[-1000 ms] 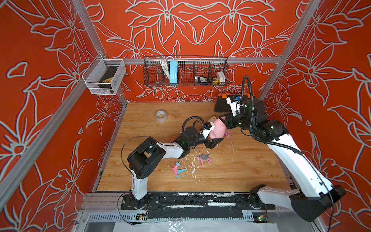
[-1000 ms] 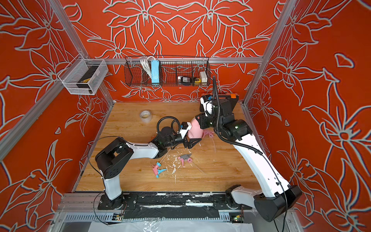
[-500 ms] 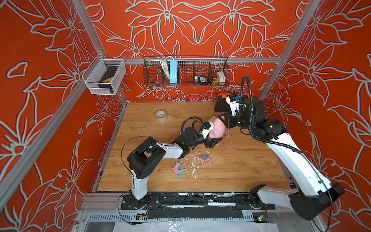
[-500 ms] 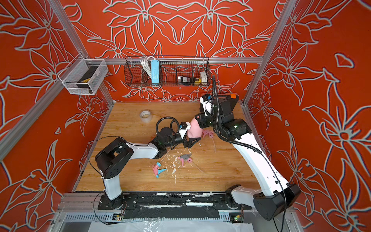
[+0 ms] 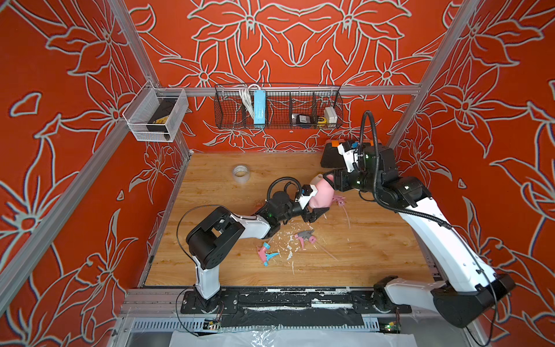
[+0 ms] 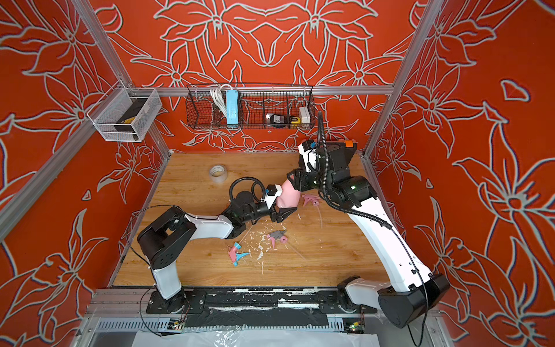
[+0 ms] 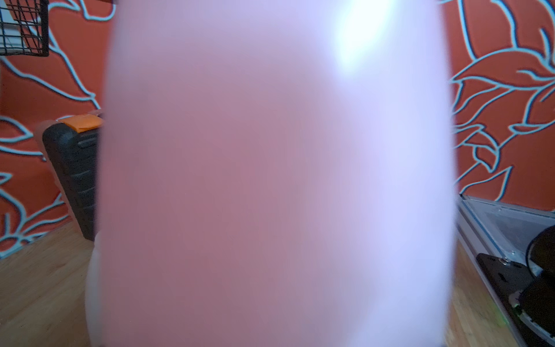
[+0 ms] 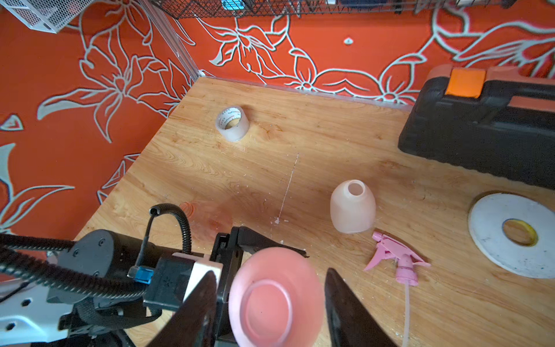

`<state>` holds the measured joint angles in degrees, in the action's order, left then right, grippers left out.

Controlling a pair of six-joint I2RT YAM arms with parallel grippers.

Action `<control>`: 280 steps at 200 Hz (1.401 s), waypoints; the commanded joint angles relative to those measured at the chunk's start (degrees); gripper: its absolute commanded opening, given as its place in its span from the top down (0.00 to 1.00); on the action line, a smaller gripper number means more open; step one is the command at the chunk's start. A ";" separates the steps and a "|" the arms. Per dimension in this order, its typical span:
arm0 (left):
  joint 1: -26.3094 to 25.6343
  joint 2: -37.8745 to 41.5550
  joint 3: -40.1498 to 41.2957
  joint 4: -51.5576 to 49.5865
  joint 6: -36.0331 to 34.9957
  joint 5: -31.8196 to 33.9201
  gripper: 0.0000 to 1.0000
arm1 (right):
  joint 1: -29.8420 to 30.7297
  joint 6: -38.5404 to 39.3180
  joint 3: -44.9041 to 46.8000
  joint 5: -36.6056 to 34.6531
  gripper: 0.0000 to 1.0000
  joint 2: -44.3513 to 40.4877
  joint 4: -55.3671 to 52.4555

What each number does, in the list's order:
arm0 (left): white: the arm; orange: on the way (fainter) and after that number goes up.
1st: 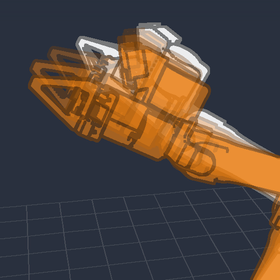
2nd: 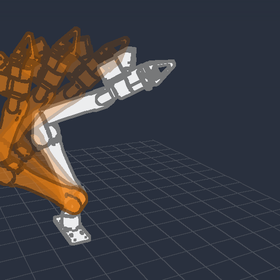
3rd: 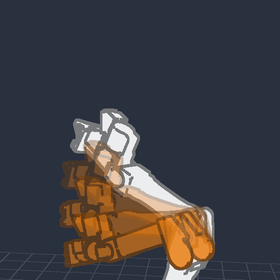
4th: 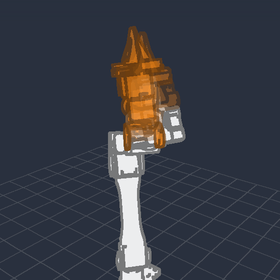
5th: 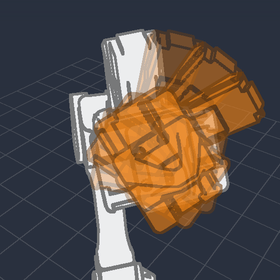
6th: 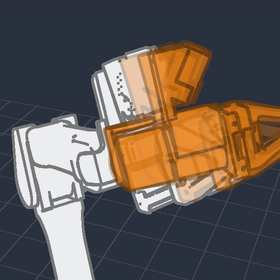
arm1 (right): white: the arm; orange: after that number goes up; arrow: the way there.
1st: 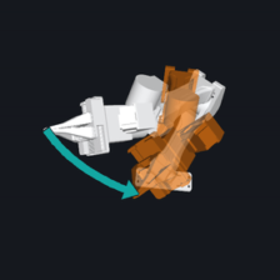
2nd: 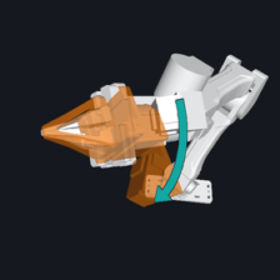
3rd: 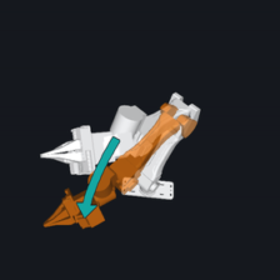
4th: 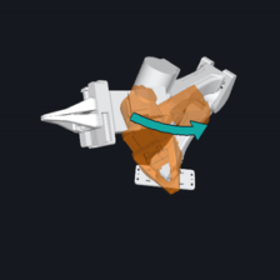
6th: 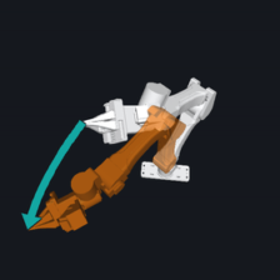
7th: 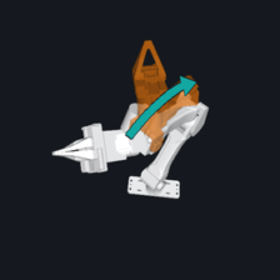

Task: Attach spray nozzles to spray bottles
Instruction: Pick up the spray bottle from the center of the board, then move the spray nozzle to the center of the board.

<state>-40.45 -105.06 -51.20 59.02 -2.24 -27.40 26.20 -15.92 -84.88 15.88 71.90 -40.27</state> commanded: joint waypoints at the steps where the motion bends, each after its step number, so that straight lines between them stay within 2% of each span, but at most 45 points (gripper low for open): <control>1: 0.81 2.87 0.50 1.05 1.78 -1.18 0.41 | -0.65 -0.30 -3.01 -1.05 0.37 -2.00 -2.31; 22: 0.80 4.24 2.26 2.42 1.72 -0.42 0.40 | -2.50 -0.92 -2.87 -1.47 0.36 -3.12 -3.47; 44: 0.78 6.33 3.07 0.44 -0.47 0.77 0.41 | -7.23 -2.75 -1.50 0.57 0.34 -3.99 -4.52; 67: 0.89 8.97 4.79 0.08 -1.86 2.16 0.41 | -13.58 -4.87 1.91 7.80 0.35 -2.40 -5.60; 86: 1.22 11.33 5.47 -2.27 -1.89 1.80 0.41 | -15.35 -4.68 7.20 10.84 0.36 0.24 -5.44; 105: 2.07 13.00 6.60 -4.02 -1.26 -0.58 0.41 | -16.97 -3.63 10.45 9.86 0.39 5.19 -5.95; 128: 2.59 13.26 9.14 -0.95 -0.26 -1.19 0.41 | -18.24 -2.83 10.75 7.80 0.44 12.50 -5.11; 163: 3.74 12.58 9.17 -0.44 -1.37 -1.19 0.40 | -20.24 0.01 5.49 1.38 0.43 25.47 -7.01; 185: 4.32 10.96 7.56 -0.22 -0.76 -2.83 0.40 | -20.97 1.81 2.55 0.91 0.43 32.52 -7.40; 211: 4.41 9.91 6.11 0.62 1.01 -3.89 0.40 | -21.01 3.62 1.24 0.67 0.43 37.15 -7.12; 233: 4.41 9.45 5.03 0.65 1.47 -7.41 0.40 | -21.01 4.08 -1.08 -0.74 0.45 41.32 -8.21; 280: 4.41 10.06 4.62 -1.62 1.85 -6.73 0.40 | -20.77 2.73 -2.18 -0.61 0.49 44.93 -5.61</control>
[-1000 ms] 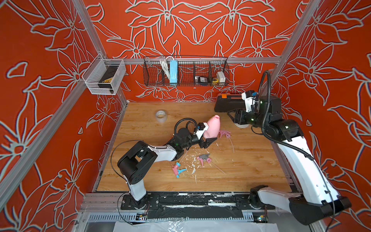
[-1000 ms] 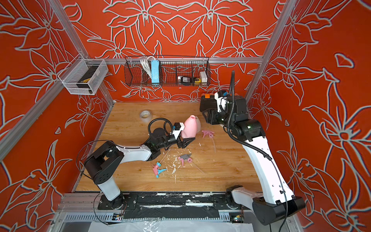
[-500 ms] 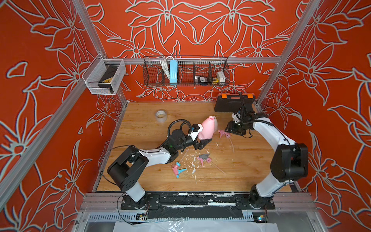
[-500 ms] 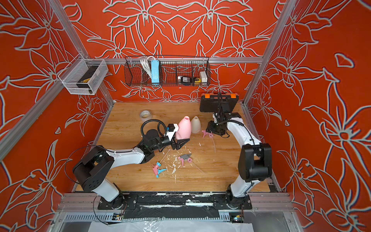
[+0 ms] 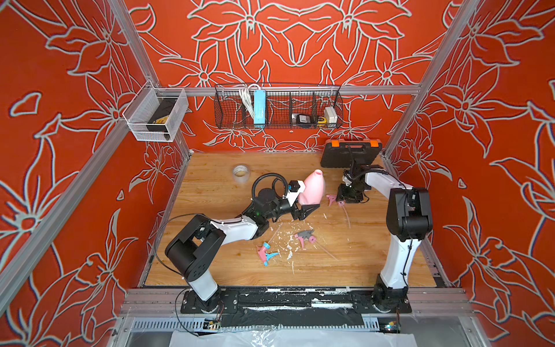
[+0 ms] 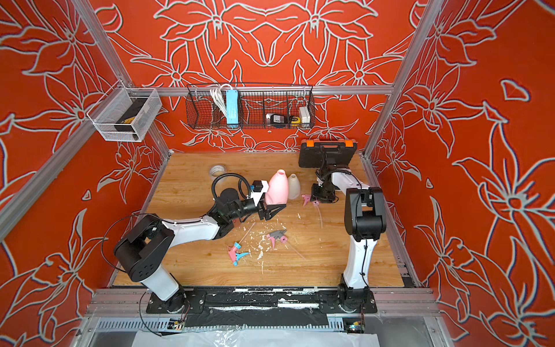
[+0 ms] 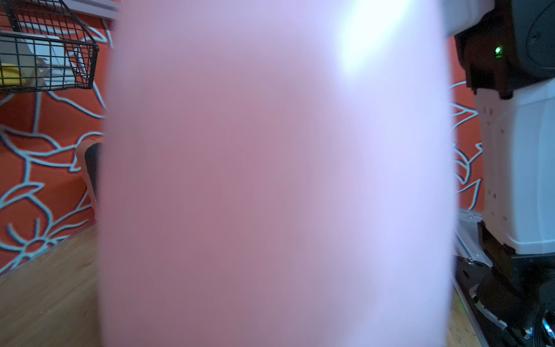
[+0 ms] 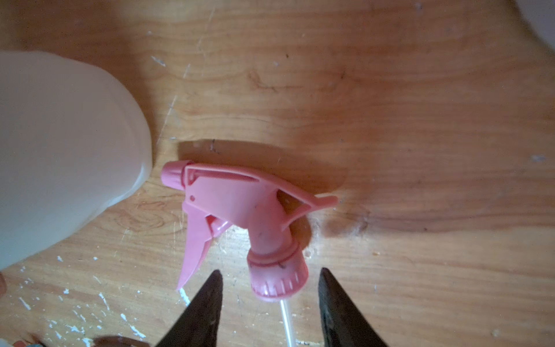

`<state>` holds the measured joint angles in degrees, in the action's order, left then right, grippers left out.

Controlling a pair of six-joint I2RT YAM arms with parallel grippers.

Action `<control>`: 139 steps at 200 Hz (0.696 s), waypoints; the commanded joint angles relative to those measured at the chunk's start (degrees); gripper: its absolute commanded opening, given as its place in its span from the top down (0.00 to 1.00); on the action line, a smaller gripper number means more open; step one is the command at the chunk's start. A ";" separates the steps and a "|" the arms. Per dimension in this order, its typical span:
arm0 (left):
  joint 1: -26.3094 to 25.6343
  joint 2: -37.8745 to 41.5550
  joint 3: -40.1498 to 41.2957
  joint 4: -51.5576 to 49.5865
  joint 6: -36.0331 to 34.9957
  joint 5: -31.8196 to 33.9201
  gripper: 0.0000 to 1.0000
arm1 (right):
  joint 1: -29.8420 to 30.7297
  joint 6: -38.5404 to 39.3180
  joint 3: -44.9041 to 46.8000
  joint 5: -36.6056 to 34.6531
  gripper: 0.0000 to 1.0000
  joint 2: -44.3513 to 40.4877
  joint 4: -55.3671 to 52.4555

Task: Attach spray nozzles to spray bottles
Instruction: Move the spray nozzle to the center of the board.

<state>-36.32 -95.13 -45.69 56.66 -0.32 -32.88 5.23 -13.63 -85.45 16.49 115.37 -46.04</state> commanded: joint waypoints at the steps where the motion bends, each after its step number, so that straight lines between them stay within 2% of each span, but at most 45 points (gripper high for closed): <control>1: 0.28 0.17 -0.89 0.65 -0.10 -1.19 0.41 | 0.16 0.40 -1.63 -1.21 0.49 1.53 0.16; 44: 0.28 0.78 -0.30 -0.85 -0.12 -1.65 0.41 | 0.17 0.65 -2.38 -1.31 0.52 3.97 0.90; 89: 0.32 1.85 1.09 -1.42 -0.64 -0.52 0.41 | 0.26 -0.21 -1.27 -0.97 0.67 3.51 1.82; 139: 0.28 2.36 0.14 -3.91 -0.82 -0.91 0.41 | 0.30 -3.12 3.67 1.49 0.75 -1.05 4.56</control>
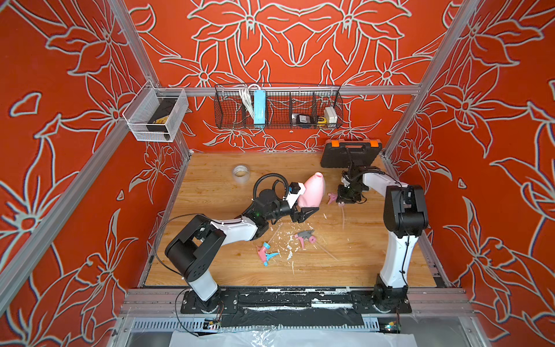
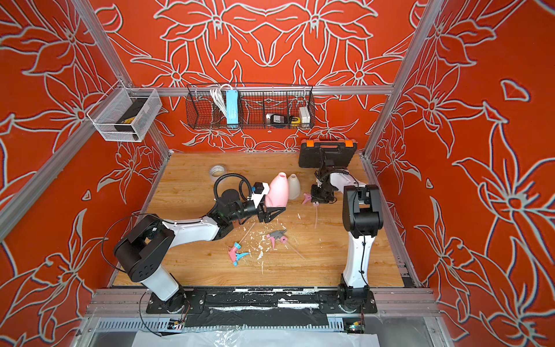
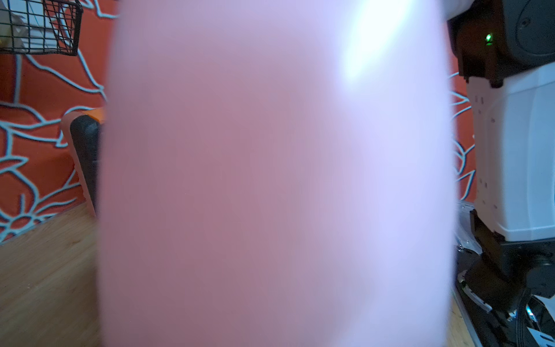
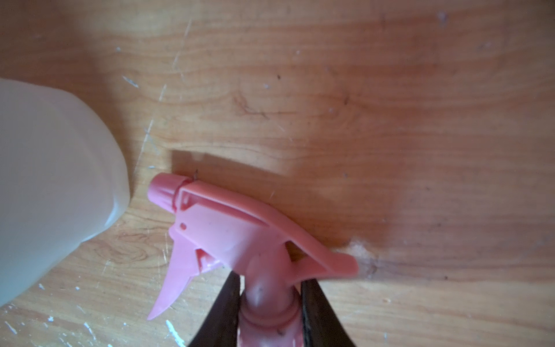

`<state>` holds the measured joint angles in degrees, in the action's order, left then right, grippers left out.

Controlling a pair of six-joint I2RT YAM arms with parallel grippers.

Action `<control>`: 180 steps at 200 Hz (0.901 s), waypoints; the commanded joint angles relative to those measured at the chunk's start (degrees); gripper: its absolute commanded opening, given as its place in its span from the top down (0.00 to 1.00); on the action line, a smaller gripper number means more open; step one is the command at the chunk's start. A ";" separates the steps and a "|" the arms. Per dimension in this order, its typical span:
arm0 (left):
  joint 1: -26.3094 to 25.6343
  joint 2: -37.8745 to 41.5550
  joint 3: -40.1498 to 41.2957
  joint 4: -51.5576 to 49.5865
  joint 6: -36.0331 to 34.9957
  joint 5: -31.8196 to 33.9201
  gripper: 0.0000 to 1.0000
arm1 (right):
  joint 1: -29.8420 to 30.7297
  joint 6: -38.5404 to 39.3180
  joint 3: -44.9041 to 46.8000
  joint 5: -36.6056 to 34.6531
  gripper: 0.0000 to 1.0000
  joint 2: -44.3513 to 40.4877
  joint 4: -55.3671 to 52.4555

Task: Attach spray nozzles to spray bottles
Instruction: Move the spray nozzle to the center of the board.

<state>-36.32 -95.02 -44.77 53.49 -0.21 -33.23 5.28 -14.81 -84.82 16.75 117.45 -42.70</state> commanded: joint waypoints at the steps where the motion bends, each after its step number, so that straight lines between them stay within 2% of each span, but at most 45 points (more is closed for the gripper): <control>1: 0.28 2.27 -0.76 -0.79 -0.93 -0.54 0.41 | 0.26 -1.96 3.19 1.25 0.75 -3.25 1.26; 45: 0.28 3.49 0.21 -1.47 -2.18 0.27 0.41 | 0.21 -4.30 8.13 1.73 0.80 -9.08 3.97; 77: 0.28 2.48 -0.76 -0.86 -1.35 0.20 0.41 | 0.34 -4.34 10.52 1.25 0.80 -13.67 4.60; 134: 0.28 3.00 -0.05 -1.07 -1.11 0.23 0.42 | 0.35 -3.03 11.55 -0.31 0.80 -10.63 4.64; 158: 0.28 3.77 0.62 -1.31 -1.11 0.43 0.41 | 0.27 -3.12 13.06 -0.16 0.78 -9.89 5.72; 180: 0.28 5.20 1.60 -2.28 -1.95 1.18 0.41 | 0.33 -3.44 14.32 0.35 0.67 -10.14 6.41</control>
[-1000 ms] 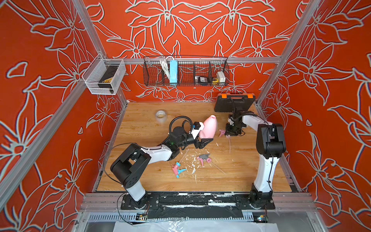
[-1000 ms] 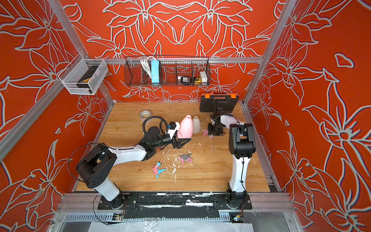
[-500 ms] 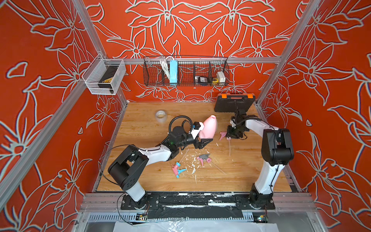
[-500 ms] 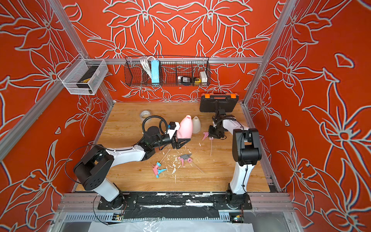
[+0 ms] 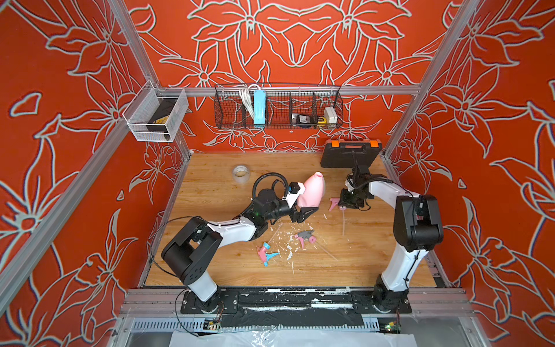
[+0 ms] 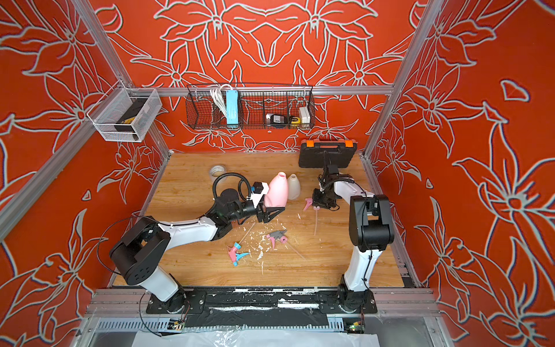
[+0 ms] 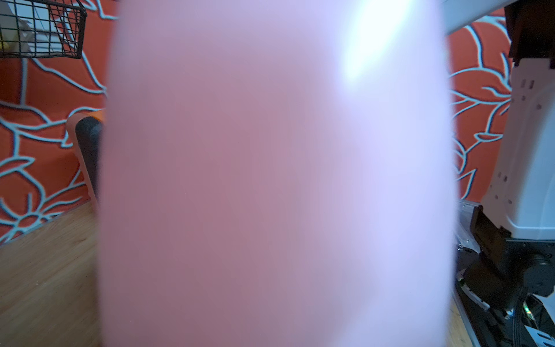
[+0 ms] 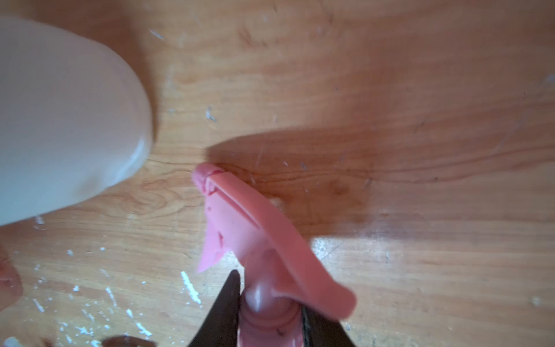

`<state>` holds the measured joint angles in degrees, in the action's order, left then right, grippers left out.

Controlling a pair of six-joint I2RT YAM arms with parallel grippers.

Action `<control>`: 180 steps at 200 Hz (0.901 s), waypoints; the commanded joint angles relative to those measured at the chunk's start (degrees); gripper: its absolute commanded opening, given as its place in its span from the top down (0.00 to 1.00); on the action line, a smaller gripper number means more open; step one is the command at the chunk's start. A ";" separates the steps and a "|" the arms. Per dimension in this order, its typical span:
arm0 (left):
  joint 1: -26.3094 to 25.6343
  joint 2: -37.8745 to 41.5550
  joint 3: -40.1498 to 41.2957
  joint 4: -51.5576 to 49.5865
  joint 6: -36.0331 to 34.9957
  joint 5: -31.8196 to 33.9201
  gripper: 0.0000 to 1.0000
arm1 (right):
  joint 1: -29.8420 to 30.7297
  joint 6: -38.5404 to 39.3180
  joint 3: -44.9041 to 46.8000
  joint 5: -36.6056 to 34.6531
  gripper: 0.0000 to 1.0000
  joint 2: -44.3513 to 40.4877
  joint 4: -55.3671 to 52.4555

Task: Attach spray nozzles to spray bottles
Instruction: Move the spray nozzle to the center of the board, then pick up the spray nozzle from the center of the board.

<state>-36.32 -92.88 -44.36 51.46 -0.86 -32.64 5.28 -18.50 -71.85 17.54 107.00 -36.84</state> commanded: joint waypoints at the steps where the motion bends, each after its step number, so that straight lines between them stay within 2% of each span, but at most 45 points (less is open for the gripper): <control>1: 0.28 3.10 1.28 -0.32 -1.36 0.66 0.41 | 0.34 0.28 1.36 -0.42 0.66 0.27 0.55; 31: 0.37 5.28 3.07 -1.16 -2.46 2.94 0.41 | 0.91 -0.03 1.17 -1.73 0.46 -3.18 -2.53; 50: 0.87 6.96 3.93 -2.05 -2.36 4.67 0.41 | 2.91 -0.65 2.36 -2.50 0.39 -7.39 -3.88; 71: 2.15 8.32 4.80 -1.83 -1.07 5.13 0.40 | 8.54 -0.20 4.12 -2.25 0.41 -11.10 -3.56; 99: 3.65 9.18 4.87 -2.36 -0.46 5.31 0.40 | 17.57 0.11 7.77 1.91 0.46 -12.78 1.37; 129: 4.84 9.49 5.03 -2.57 0.67 5.15 0.40 | 21.68 1.97 10.69 8.00 0.60 -12.08 5.14; 153: 5.03 9.26 5.09 -2.21 1.19 3.83 0.40 | 23.91 4.57 11.37 9.13 0.60 -11.17 3.81; 180: 5.03 8.86 5.42 -1.39 1.57 3.90 0.40 | 25.60 5.48 12.99 7.34 0.55 -11.08 3.38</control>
<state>-31.53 -84.88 -39.53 48.49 0.08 -27.77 29.39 -15.57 -60.47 24.53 95.33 -33.41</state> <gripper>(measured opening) 0.746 0.430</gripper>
